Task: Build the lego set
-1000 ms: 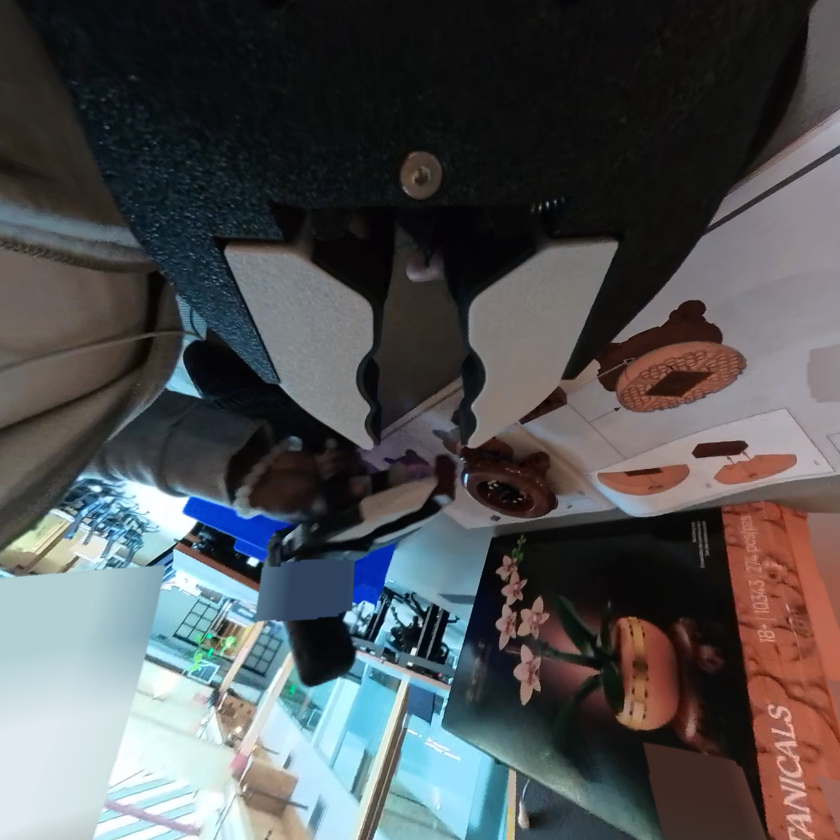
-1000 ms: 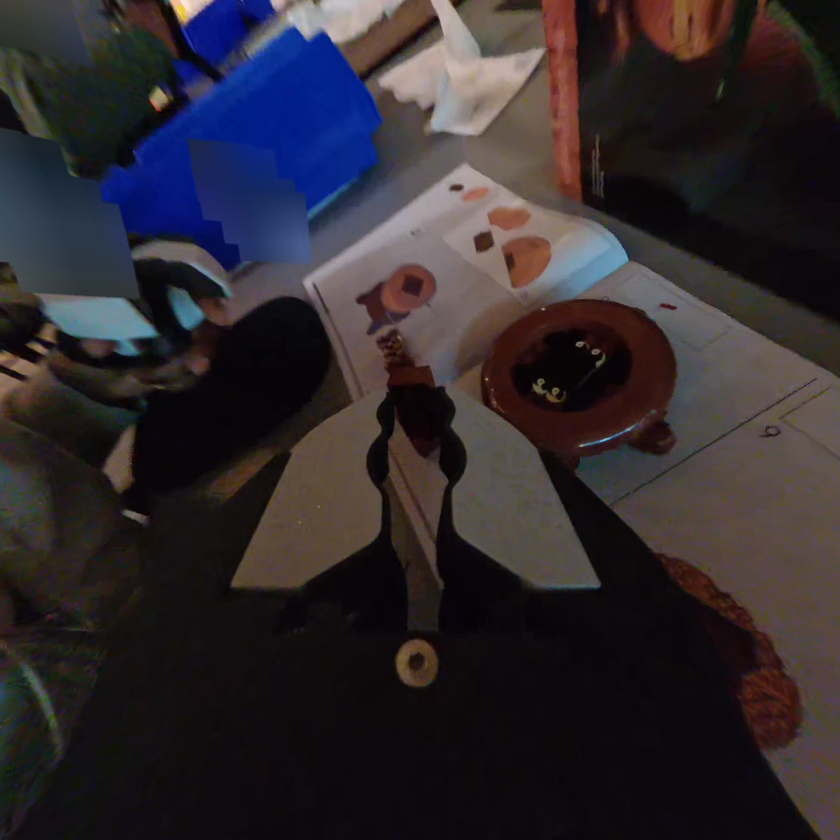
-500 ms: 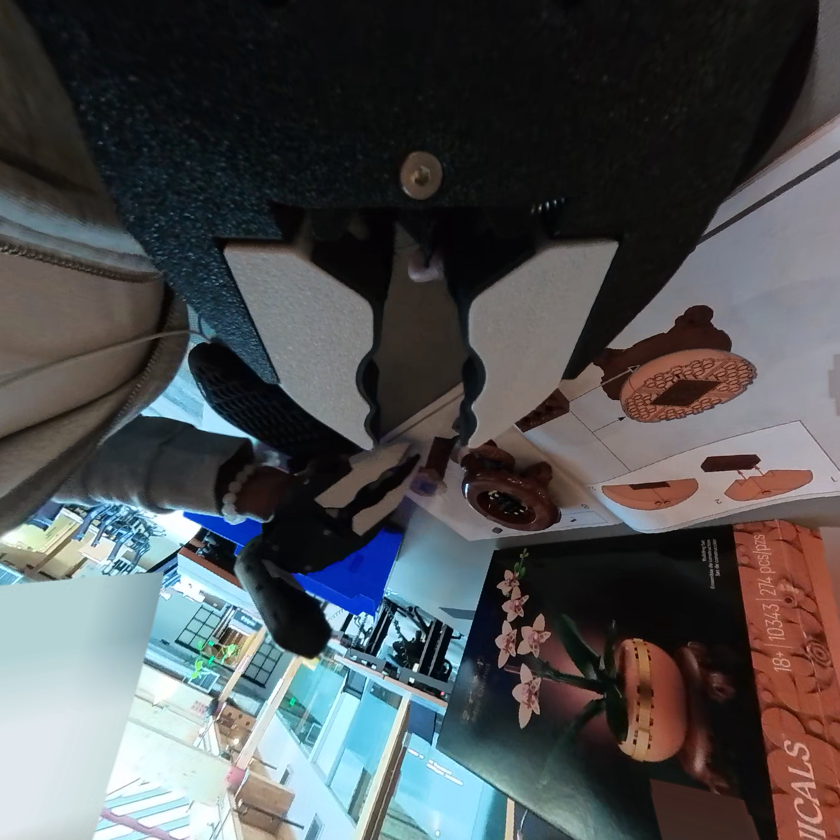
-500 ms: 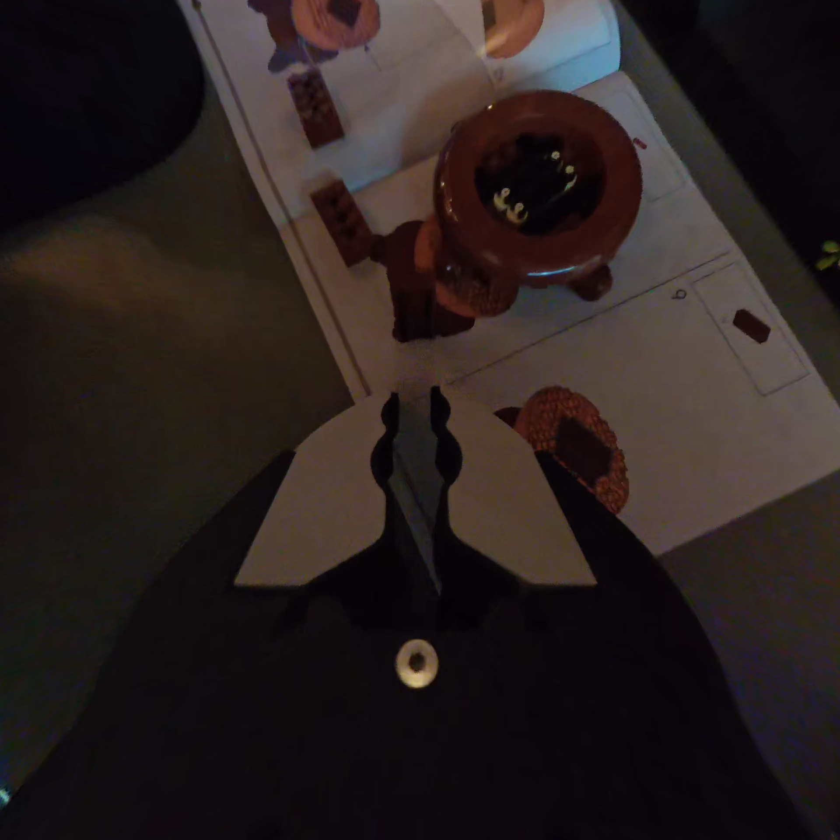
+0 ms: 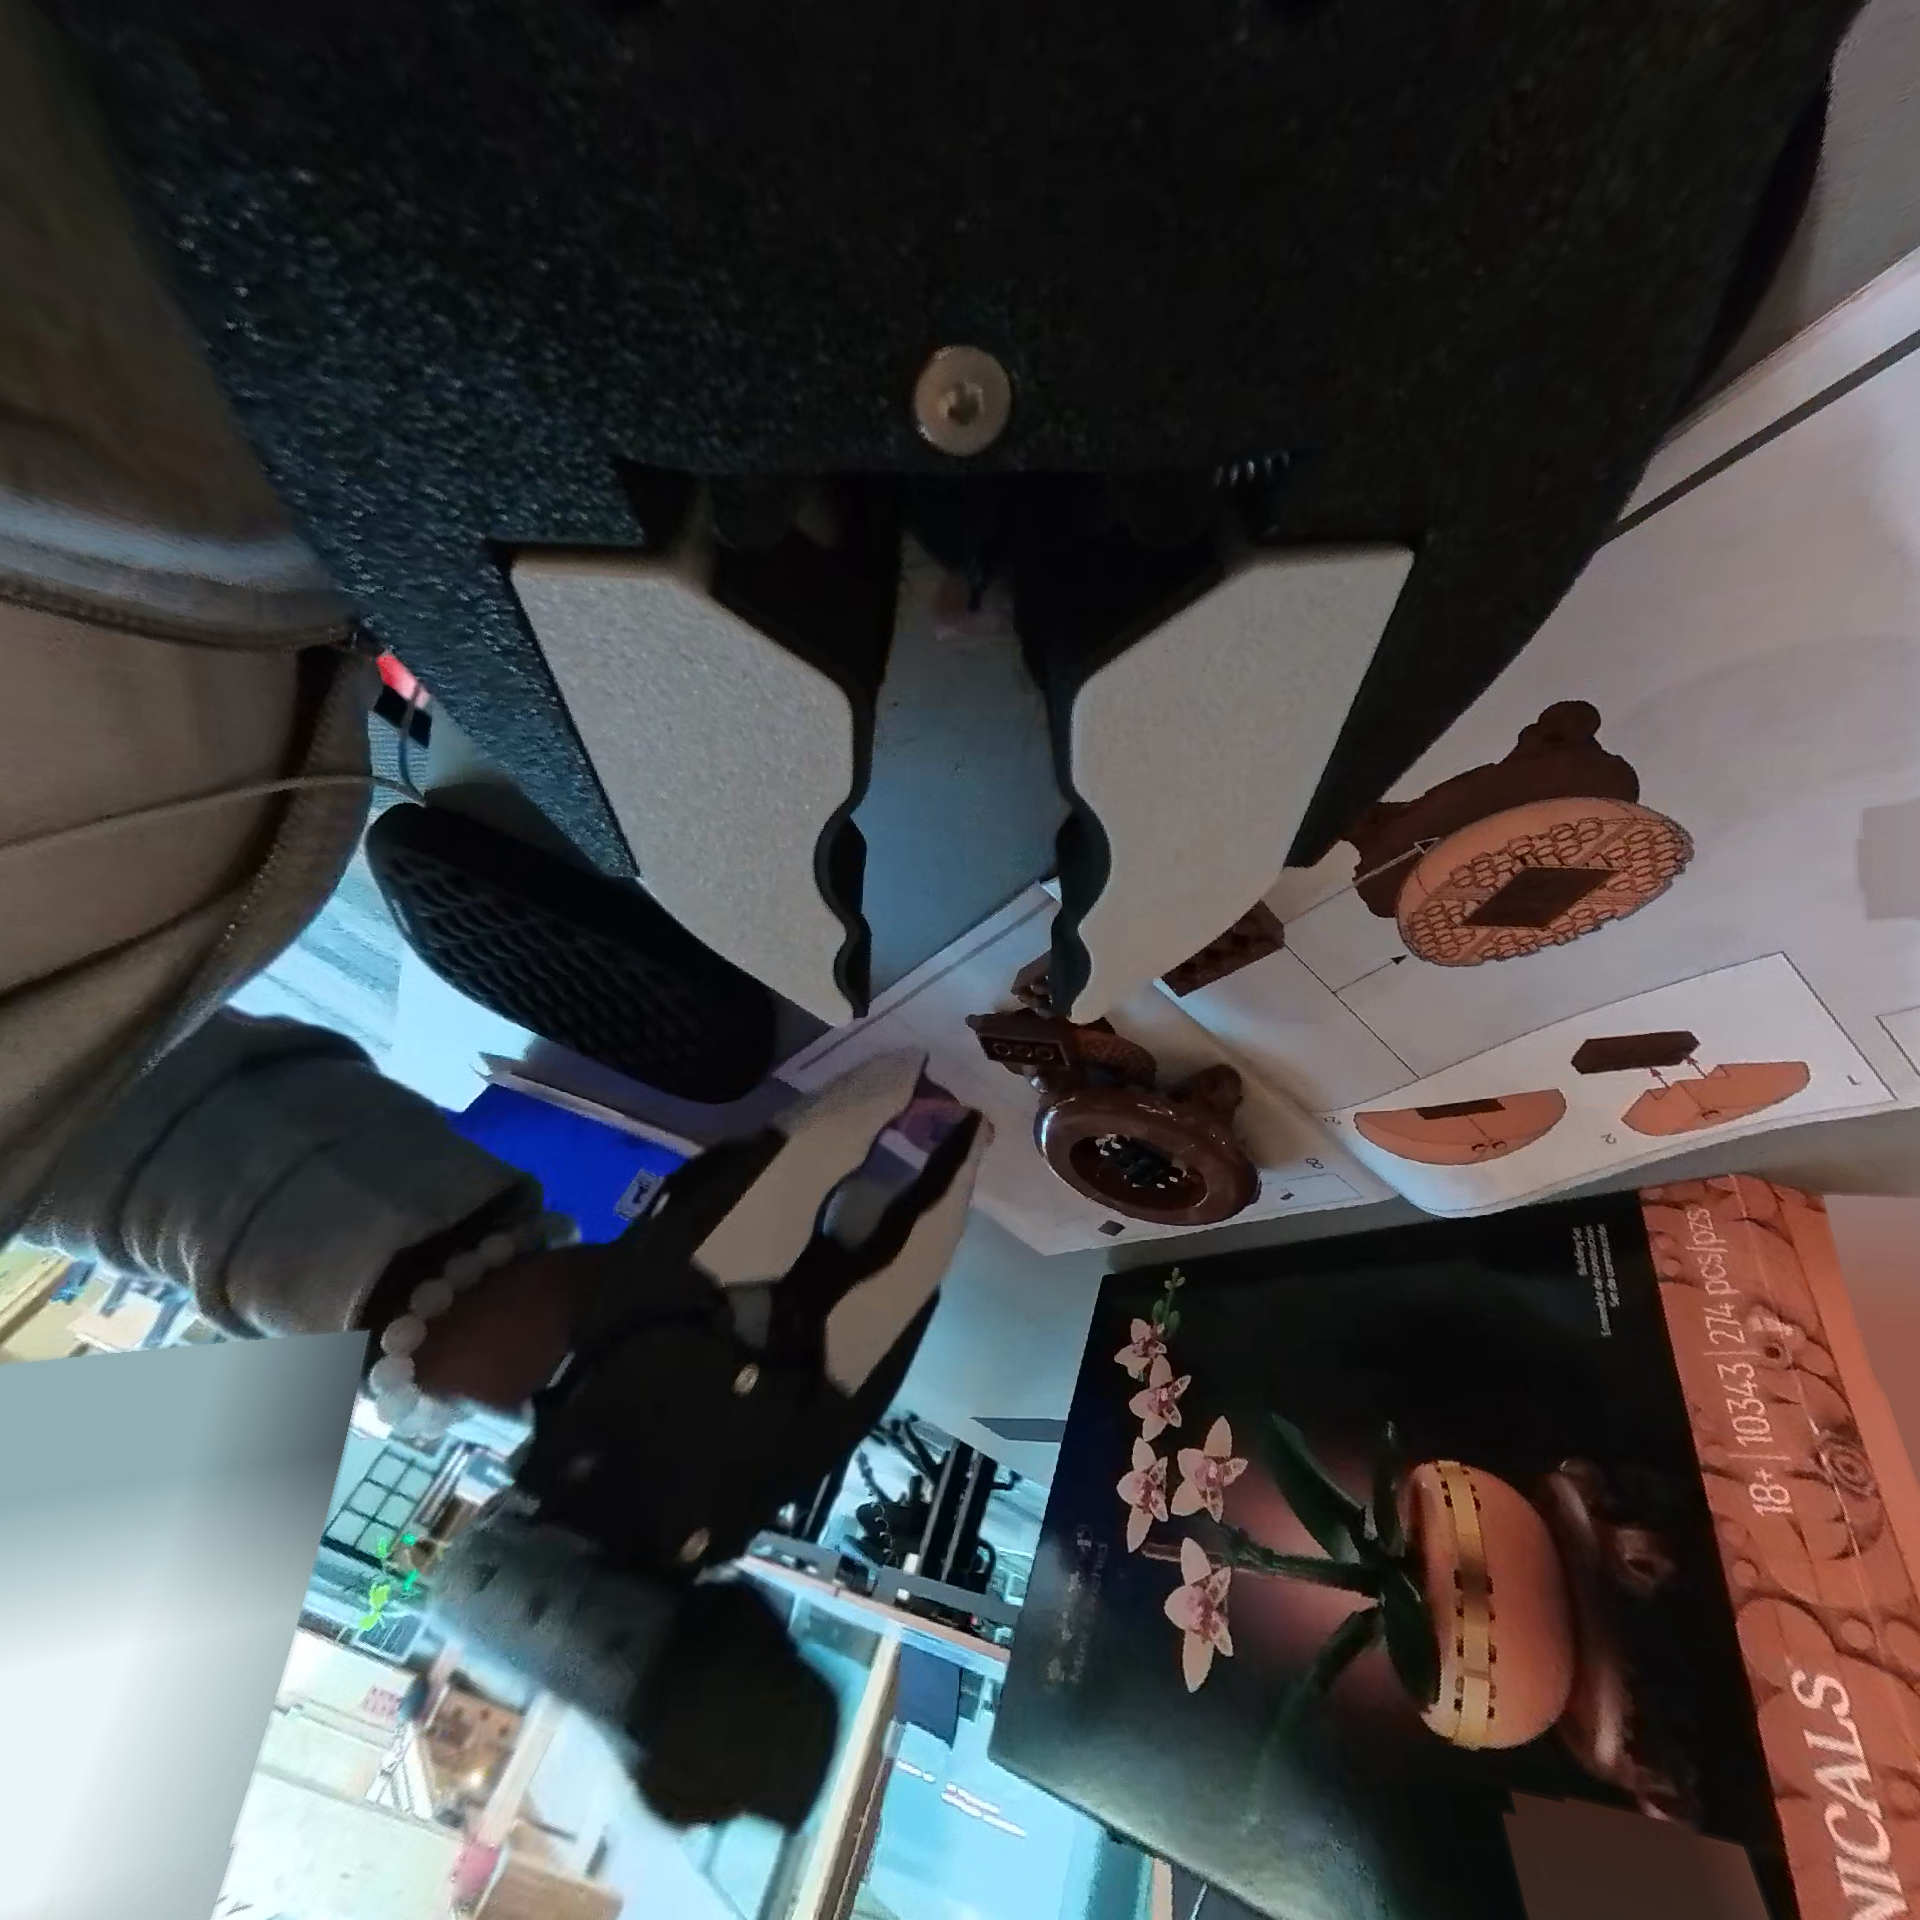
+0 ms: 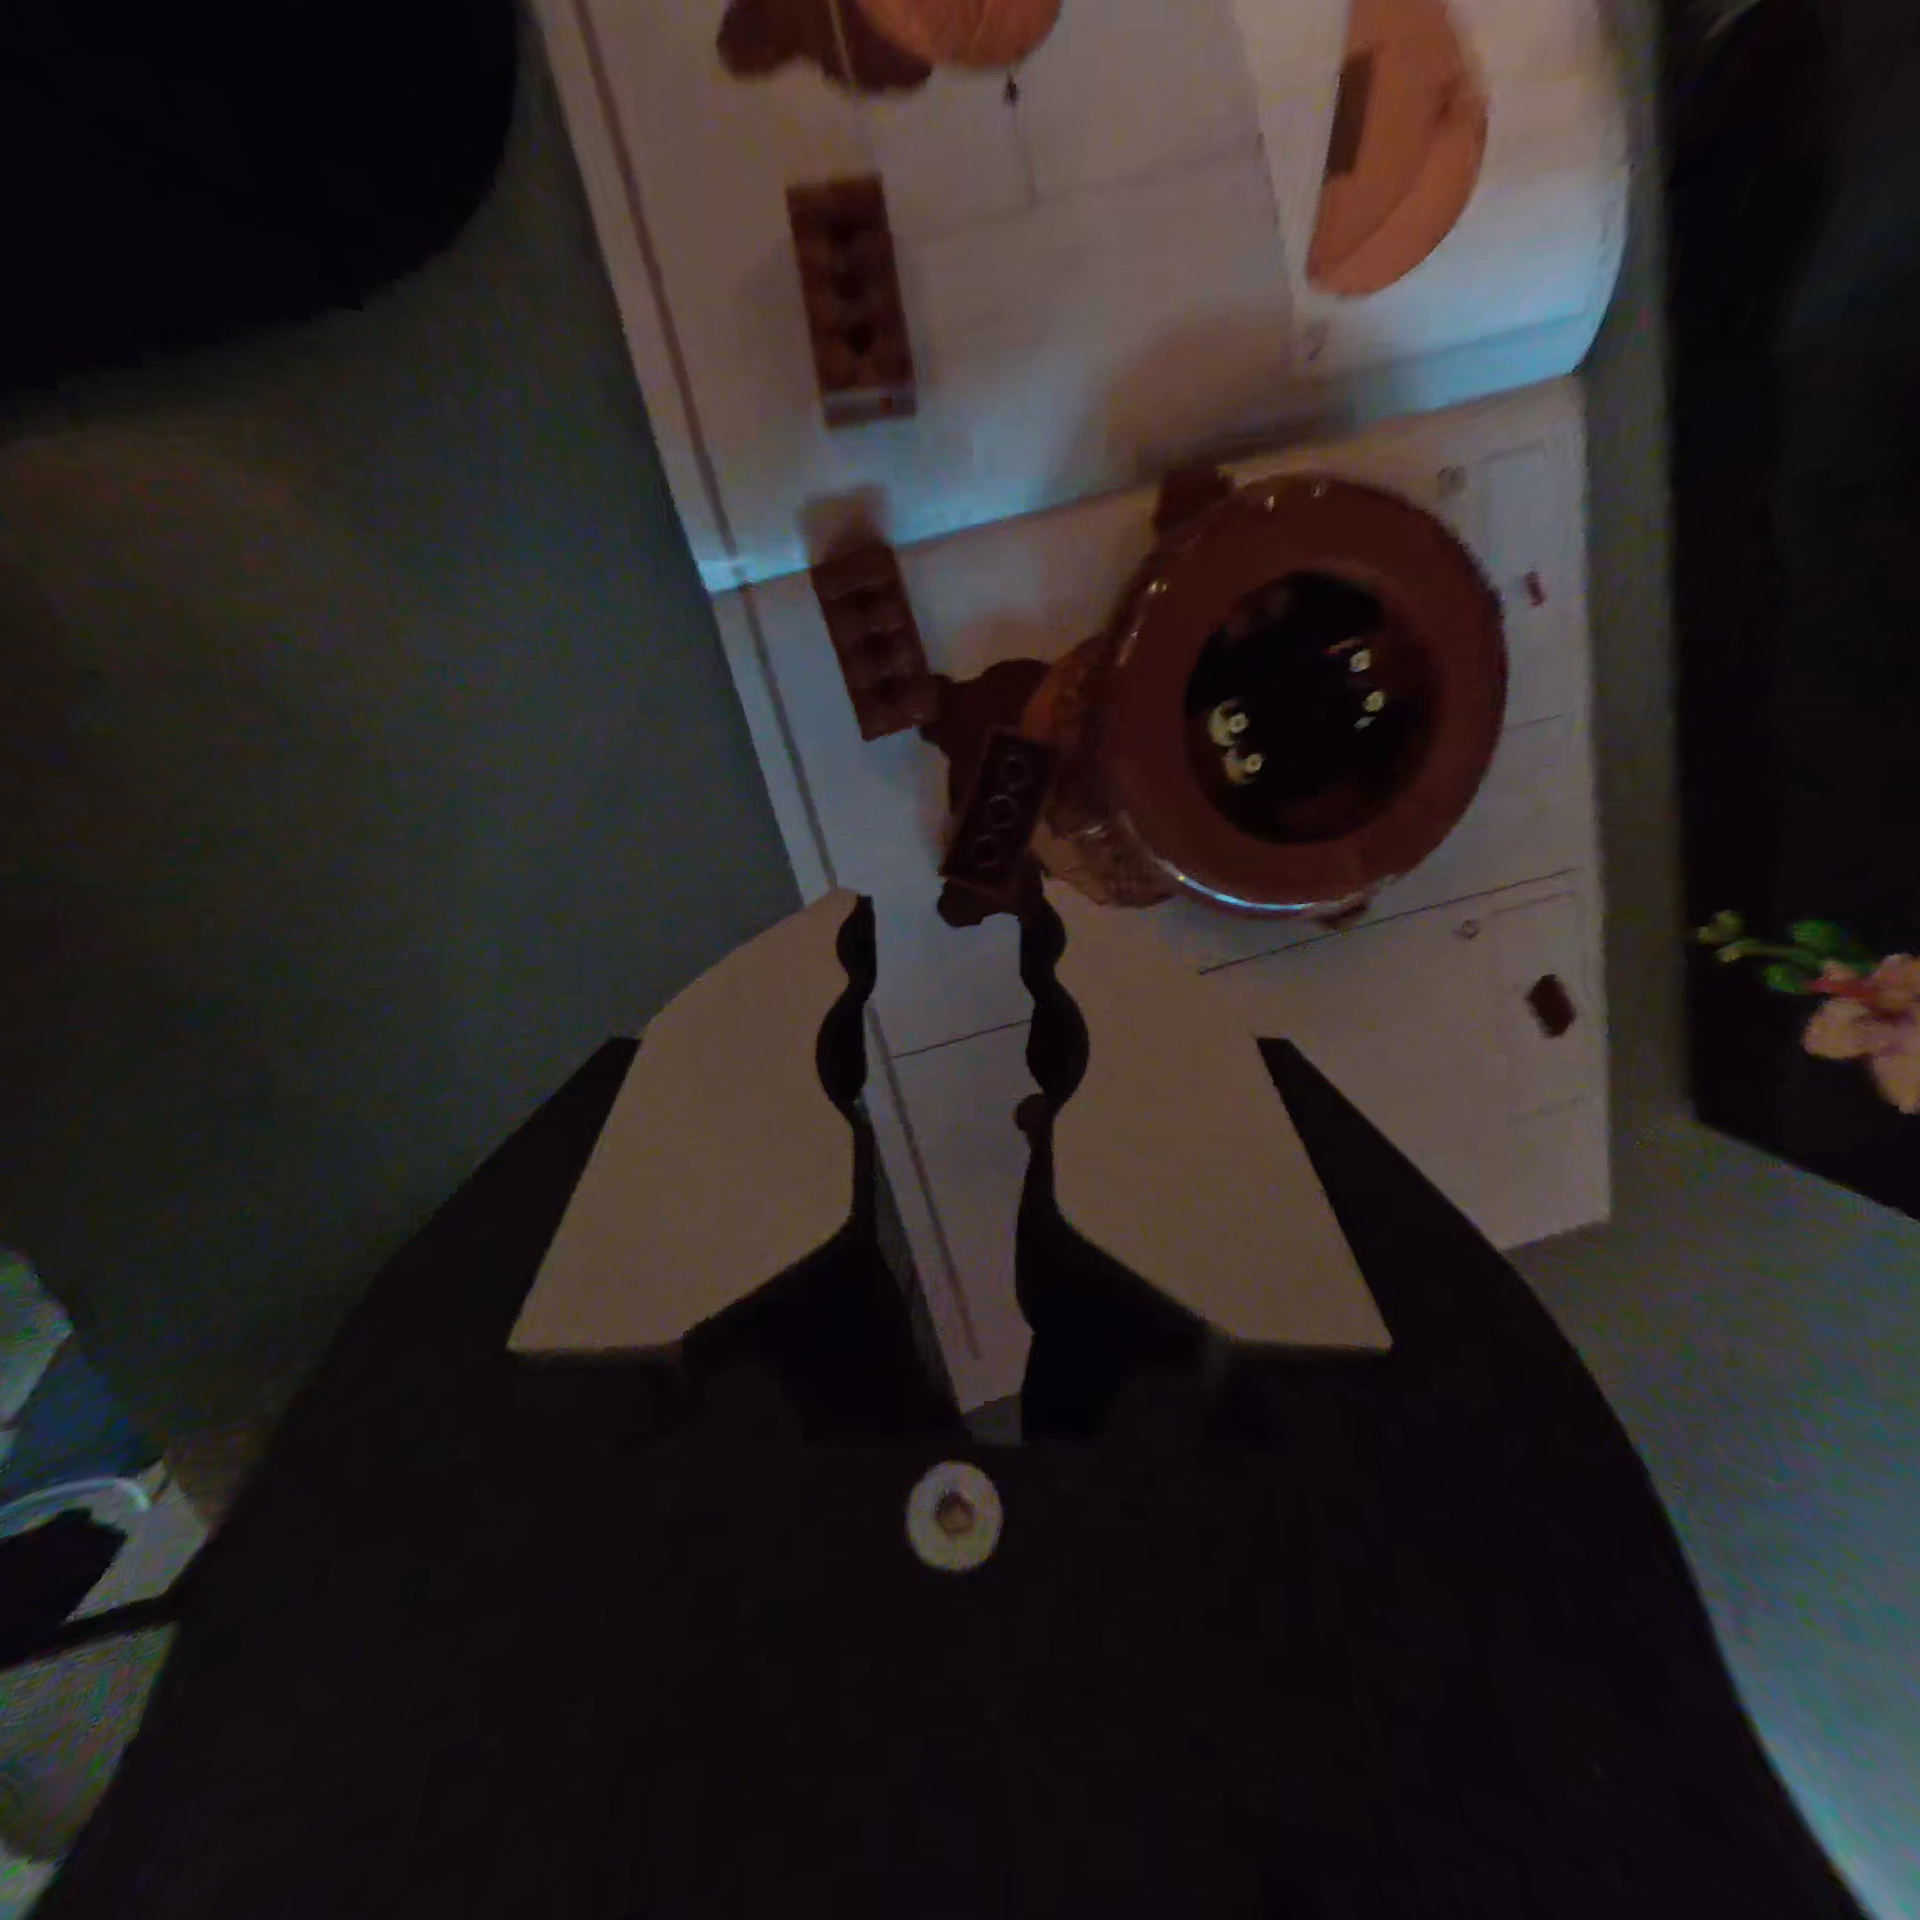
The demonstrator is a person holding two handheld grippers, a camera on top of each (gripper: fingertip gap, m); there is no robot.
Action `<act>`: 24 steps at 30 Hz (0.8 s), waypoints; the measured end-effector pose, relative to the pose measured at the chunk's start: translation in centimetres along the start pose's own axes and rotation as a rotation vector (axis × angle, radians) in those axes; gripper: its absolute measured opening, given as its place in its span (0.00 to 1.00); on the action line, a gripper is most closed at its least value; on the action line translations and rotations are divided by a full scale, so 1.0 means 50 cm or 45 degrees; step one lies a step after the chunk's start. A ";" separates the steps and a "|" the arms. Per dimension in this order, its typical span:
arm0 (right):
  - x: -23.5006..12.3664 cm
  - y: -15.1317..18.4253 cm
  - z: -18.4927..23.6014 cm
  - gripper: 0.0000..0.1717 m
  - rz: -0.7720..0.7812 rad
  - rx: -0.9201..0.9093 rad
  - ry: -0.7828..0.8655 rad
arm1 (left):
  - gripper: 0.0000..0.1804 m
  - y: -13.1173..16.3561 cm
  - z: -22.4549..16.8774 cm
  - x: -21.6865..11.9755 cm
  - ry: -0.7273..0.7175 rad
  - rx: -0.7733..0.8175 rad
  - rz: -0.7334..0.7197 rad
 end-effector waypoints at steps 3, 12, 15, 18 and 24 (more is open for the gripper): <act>0.029 0.021 -0.001 0.16 -0.020 0.108 0.065 | 0.18 0.000 -0.001 -0.002 0.003 0.008 -0.014; 0.039 0.037 0.004 0.09 -0.189 0.153 0.082 | 0.18 -0.003 0.001 -0.005 0.057 -0.030 -0.024; -0.007 0.056 0.003 0.09 -0.037 -0.071 0.101 | 0.18 -0.003 0.000 -0.006 0.053 -0.027 -0.032; -0.060 0.087 0.002 0.09 0.363 -0.310 0.055 | 0.18 -0.003 0.001 -0.006 0.053 -0.028 -0.037; -0.052 0.094 -0.020 0.08 0.927 -0.437 -0.220 | 0.19 -0.003 0.000 -0.006 0.047 -0.018 -0.041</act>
Point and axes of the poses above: each gripper's, where its closed fingertips meet, x out along the fingers, y out of its underside, z = x × y across the jaws, the point moved 7 cm from there along -x, back along the fingers, and after that the axes turned 7 degrees about -x, right-handed, at the moved point
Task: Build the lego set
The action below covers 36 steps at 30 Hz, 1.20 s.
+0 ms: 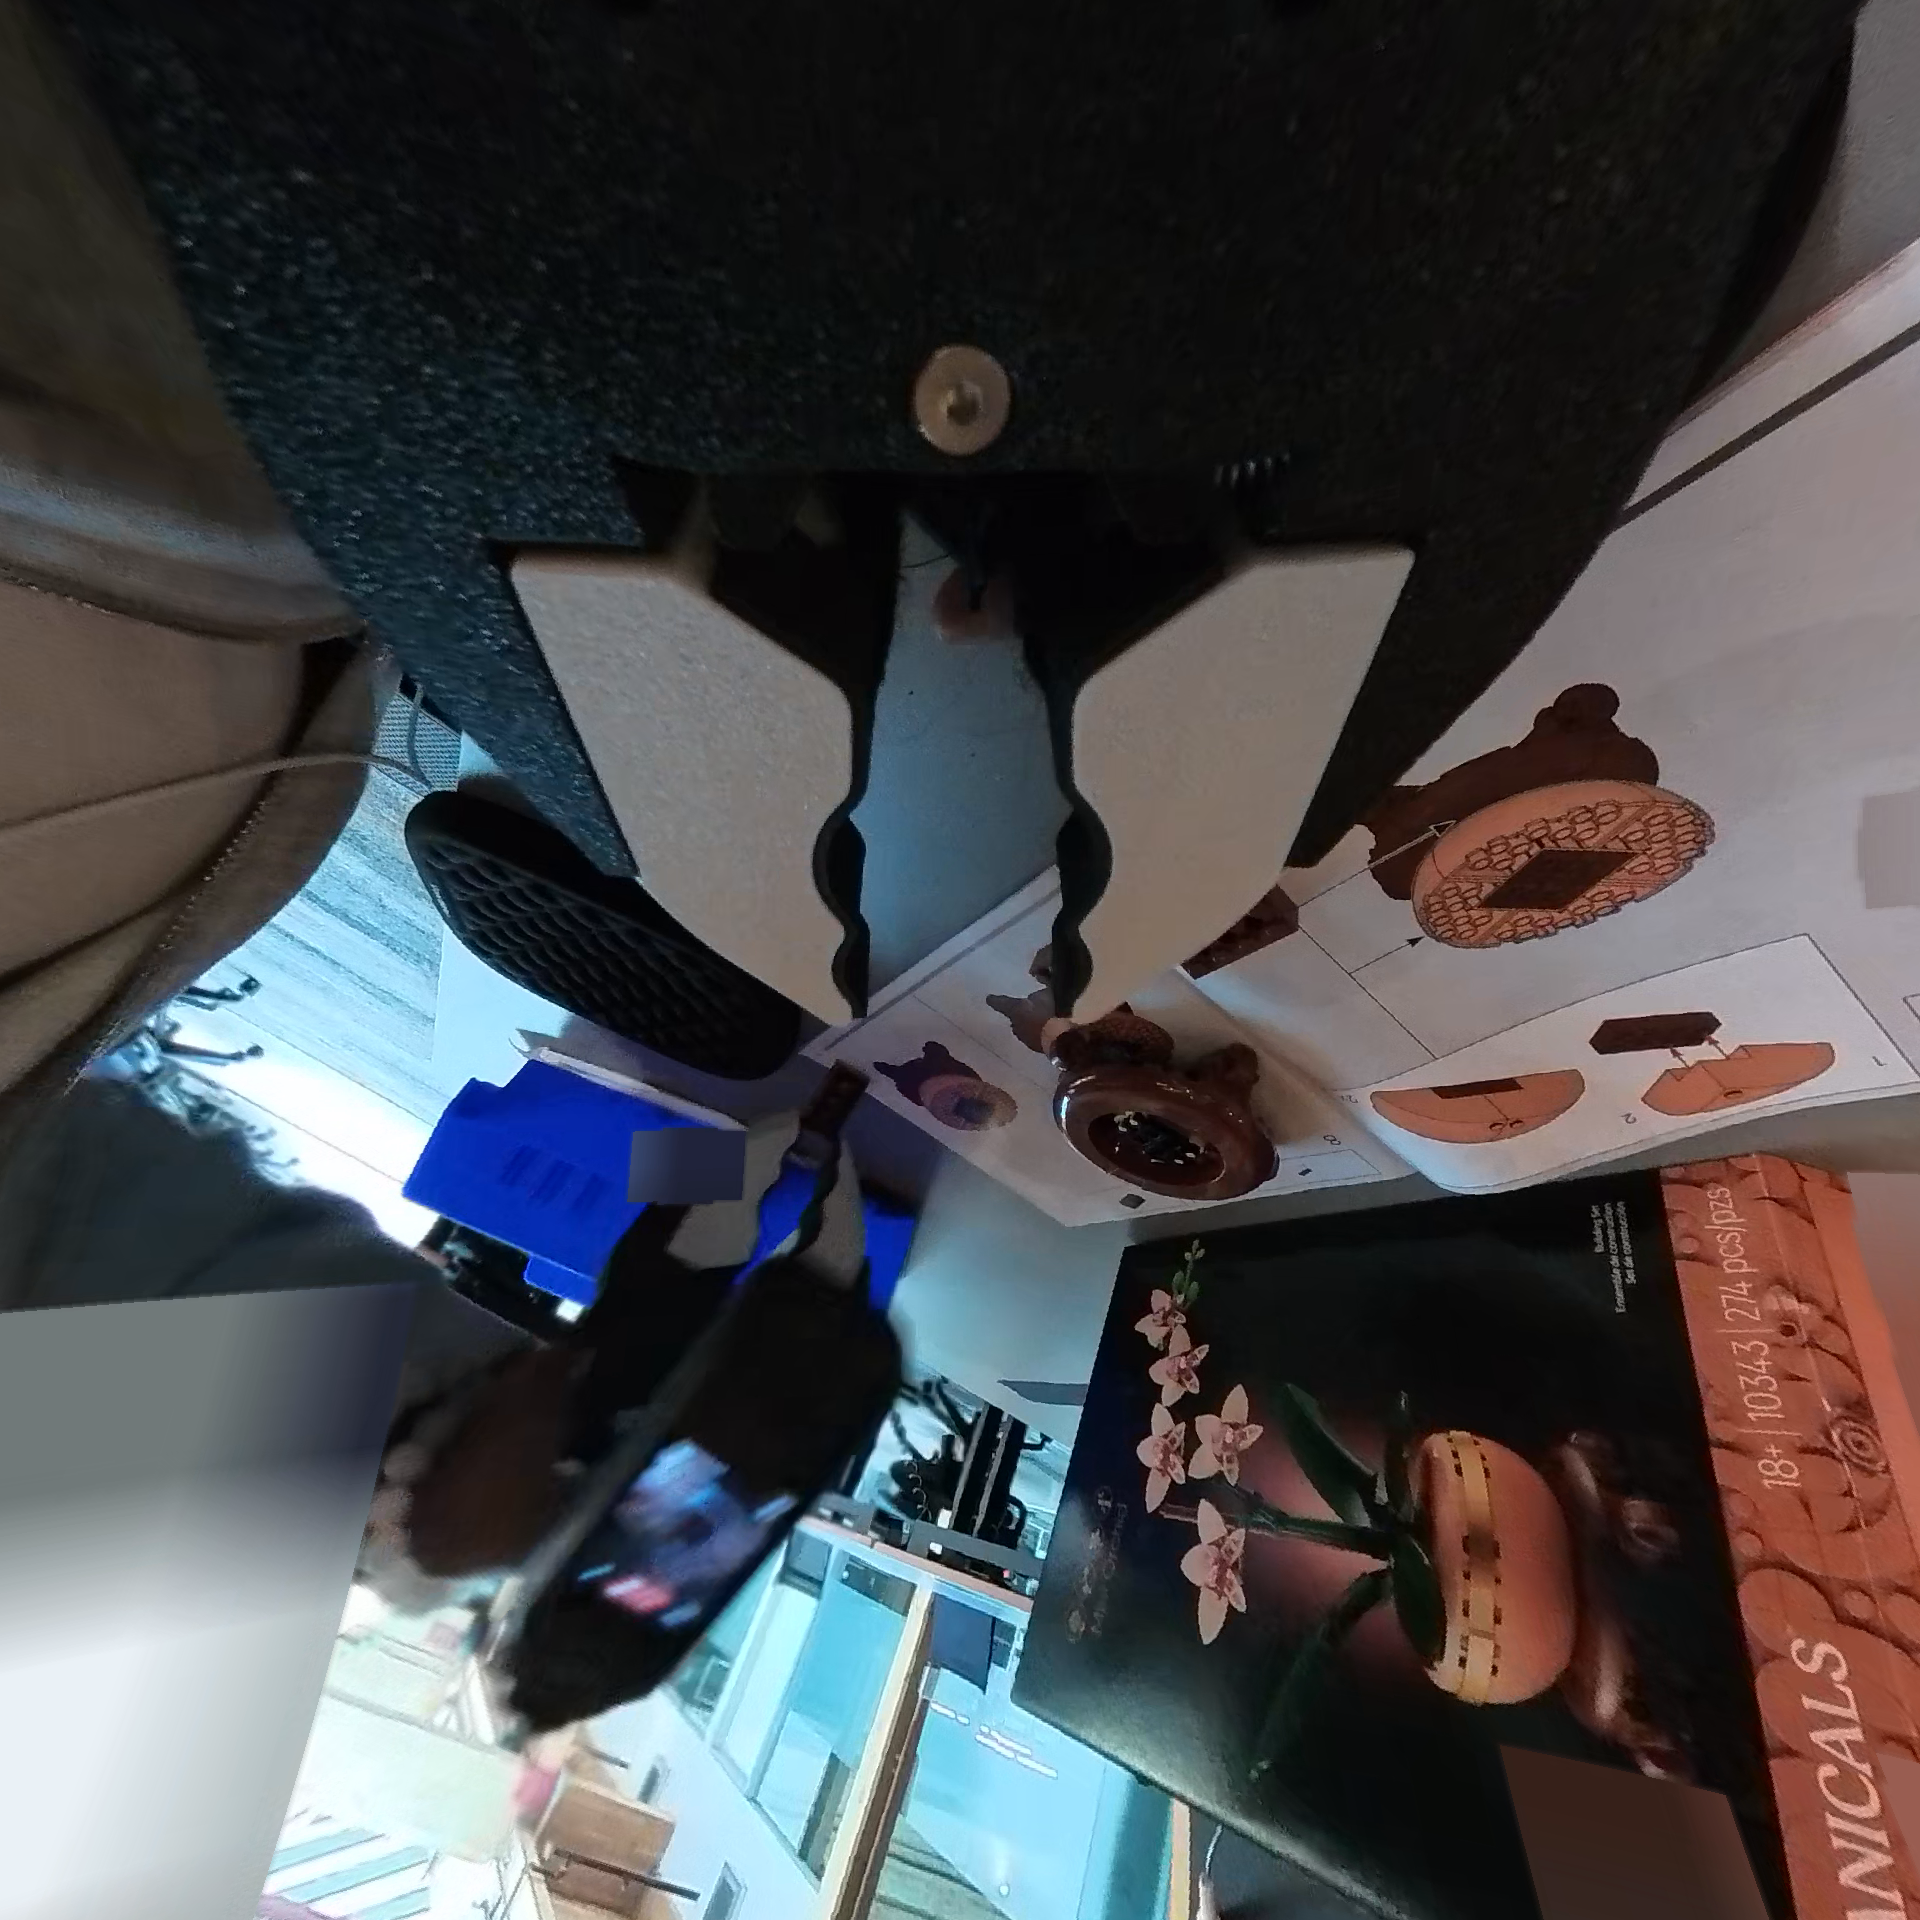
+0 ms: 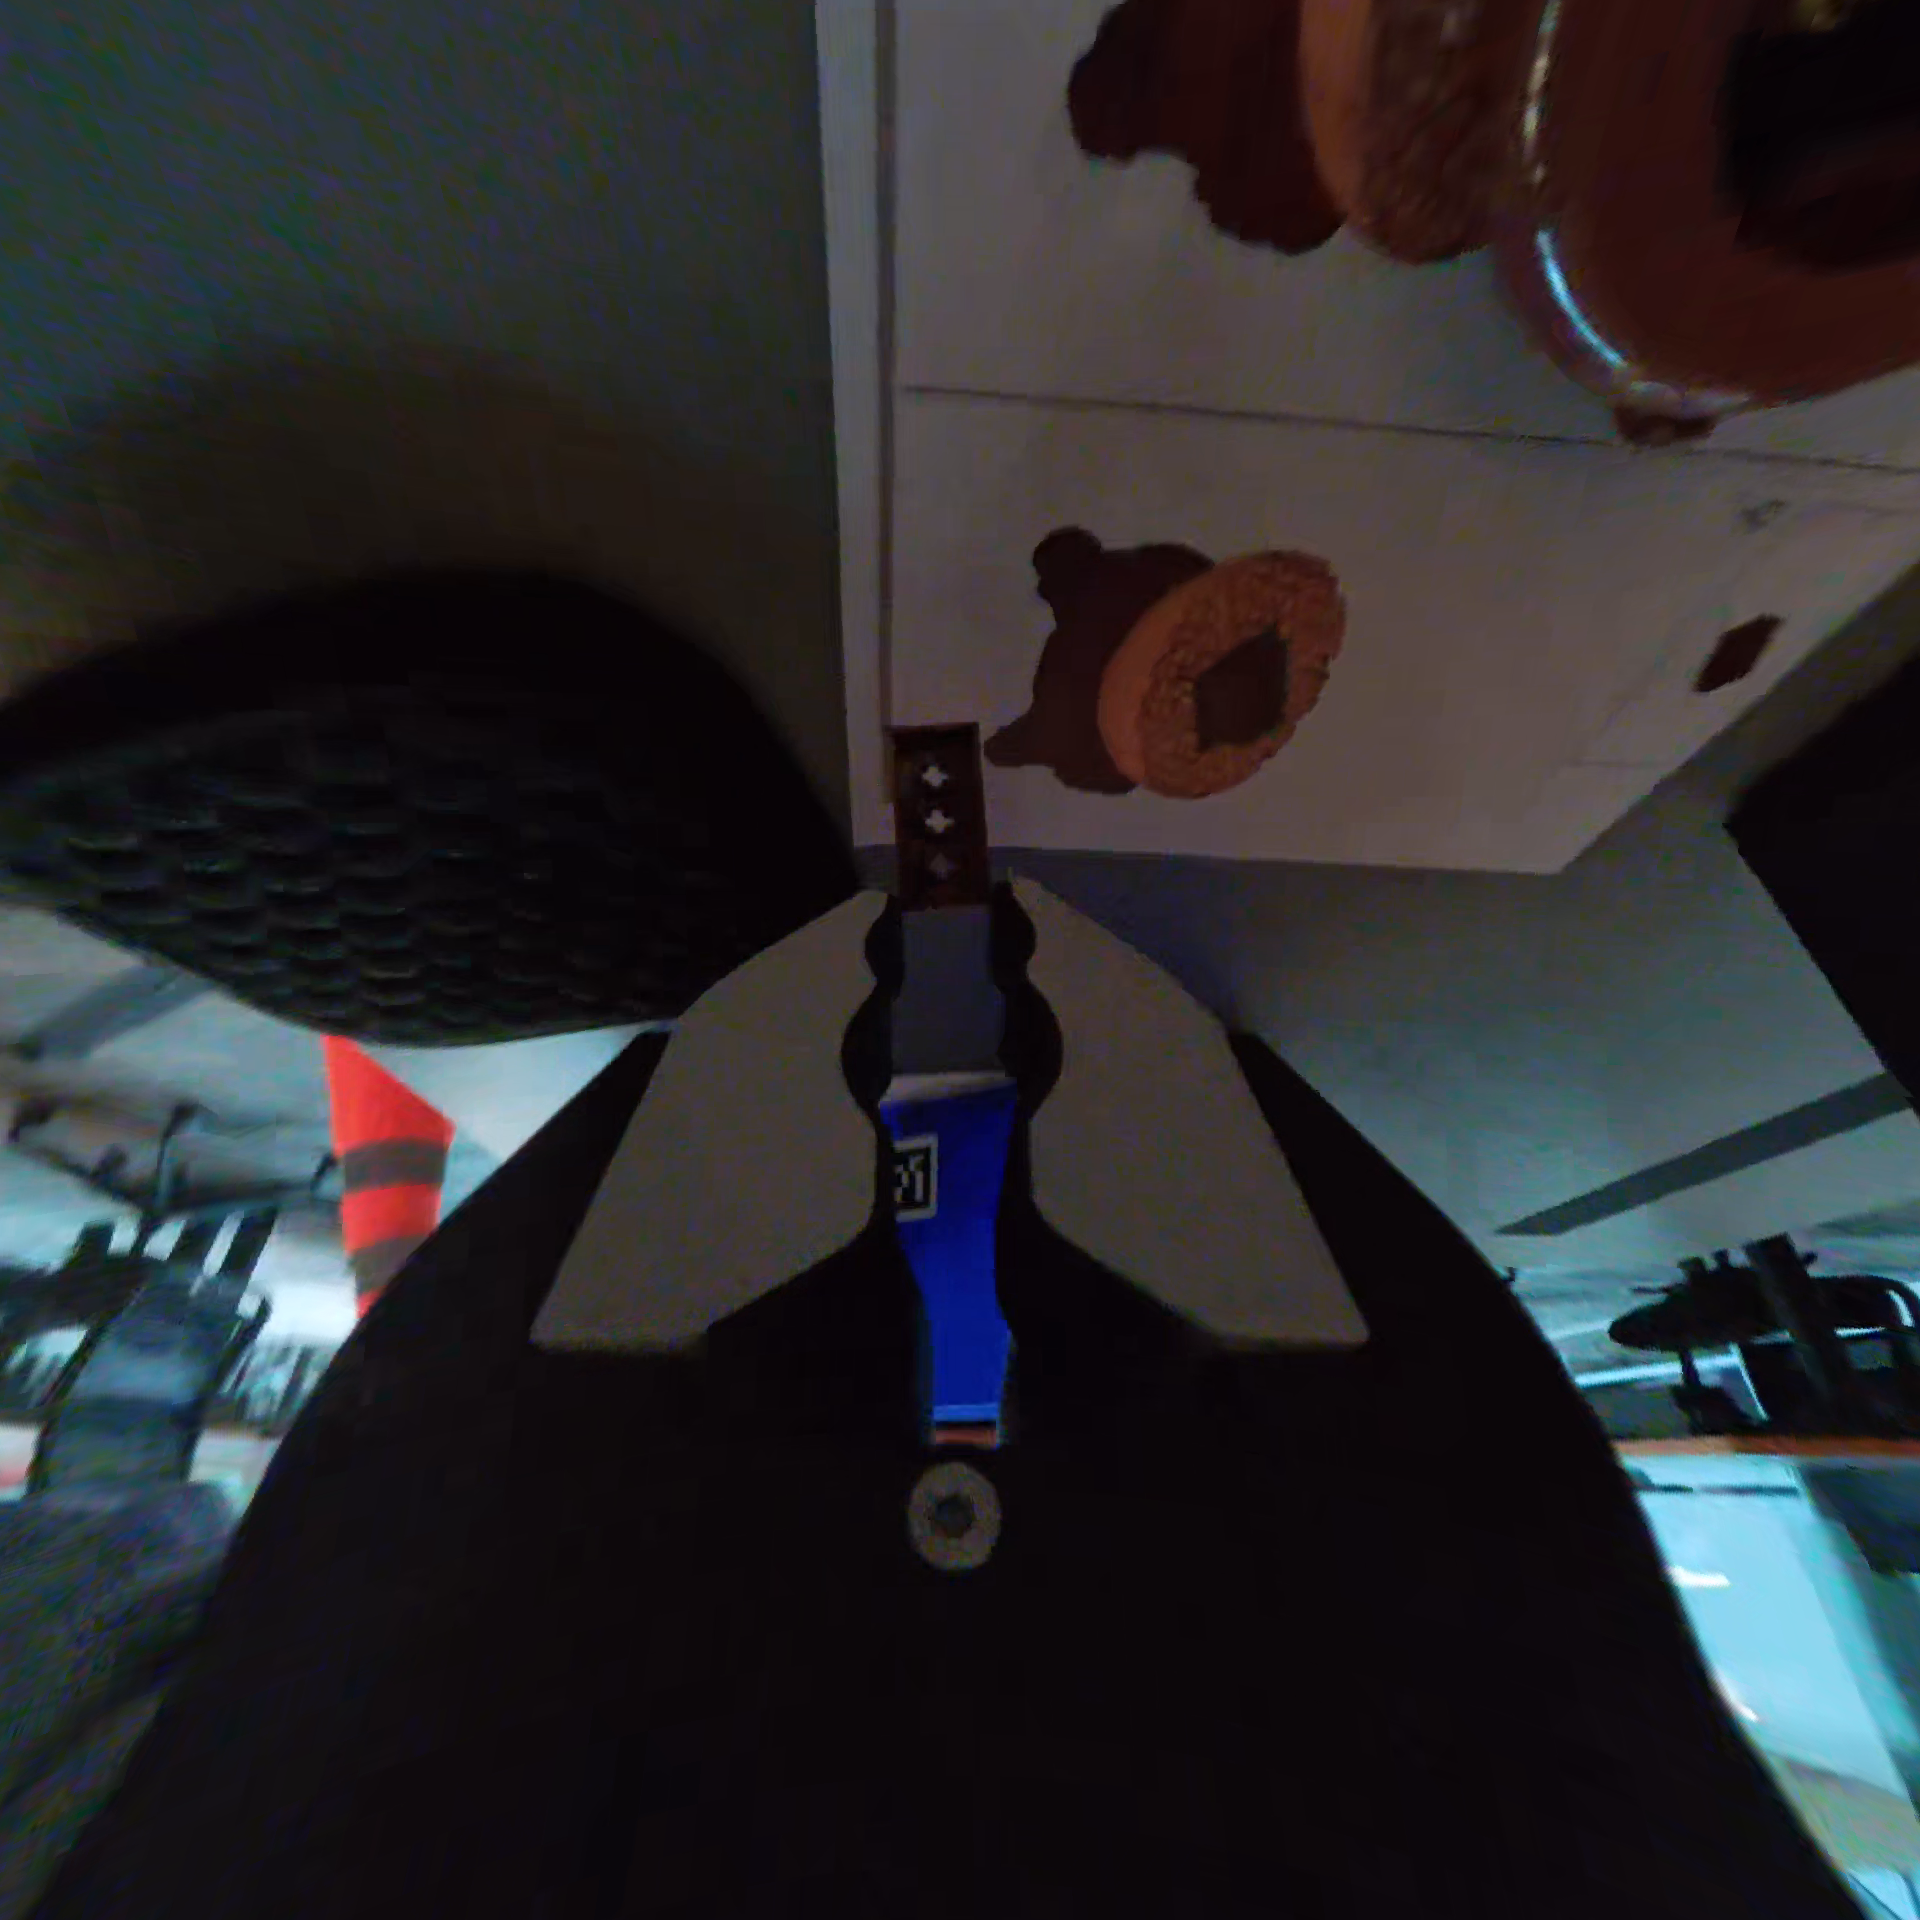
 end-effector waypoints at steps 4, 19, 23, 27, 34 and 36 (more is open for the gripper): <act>0.004 -0.045 -0.014 0.08 0.093 -0.026 -0.171 | 0.19 -0.001 -0.004 -0.004 -0.003 0.027 -0.031; -0.035 -0.156 -0.042 0.08 -0.369 0.040 0.067 | 0.19 -0.004 -0.007 -0.011 0.060 0.017 -0.069; -0.029 -0.161 -0.044 0.08 -0.561 0.120 0.131 | 0.19 -0.004 -0.006 -0.011 0.066 0.010 -0.070; -0.014 -0.160 -0.041 0.15 -0.773 0.155 0.215 | 0.19 -0.004 -0.006 -0.010 0.064 0.014 -0.065; -0.131 -0.023 0.029 0.14 -1.906 0.285 0.546 | 0.19 -0.004 -0.007 -0.010 0.052 0.020 -0.066; -0.194 0.086 0.080 0.15 -2.328 0.367 0.799 | 0.19 -0.003 -0.007 -0.009 0.049 0.019 -0.058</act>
Point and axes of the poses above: each gripper's, where its closed fingertips meet, x out along the fingers, y out of its underside, z = x × y across the jaws, the point moved 7 cm from there along -x, back along the fingers, and after that the axes turned 7 degrees about -x, right-handed, at the moved point
